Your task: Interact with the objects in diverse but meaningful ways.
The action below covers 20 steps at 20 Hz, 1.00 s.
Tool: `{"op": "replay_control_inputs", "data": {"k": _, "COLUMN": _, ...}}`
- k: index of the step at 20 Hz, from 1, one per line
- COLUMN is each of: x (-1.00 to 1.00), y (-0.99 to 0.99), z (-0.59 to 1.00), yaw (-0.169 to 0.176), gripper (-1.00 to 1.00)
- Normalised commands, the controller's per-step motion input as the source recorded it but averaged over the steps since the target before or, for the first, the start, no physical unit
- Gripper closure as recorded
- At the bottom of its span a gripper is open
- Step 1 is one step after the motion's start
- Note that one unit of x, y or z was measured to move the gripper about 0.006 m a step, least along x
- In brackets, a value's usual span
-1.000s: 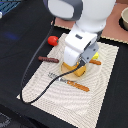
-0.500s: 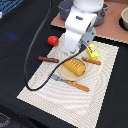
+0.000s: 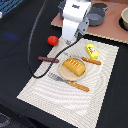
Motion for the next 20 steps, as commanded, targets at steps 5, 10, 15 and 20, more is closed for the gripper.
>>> {"op": "replay_control_inputs", "data": {"k": 5, "x": -1.00, "y": 0.10, "z": -0.09, "yaw": 0.062, "gripper": -1.00}}
{"op": "replay_control_inputs", "data": {"k": 10, "x": -0.92, "y": 0.01, "z": -0.21, "yaw": 0.042, "gripper": -1.00}}
{"op": "replay_control_inputs", "data": {"k": 15, "x": -0.85, "y": -0.12, "z": -0.36, "yaw": 0.006, "gripper": -1.00}}
{"op": "replay_control_inputs", "data": {"k": 20, "x": -0.82, "y": -0.20, "z": -0.41, "yaw": 0.000, "gripper": -1.00}}
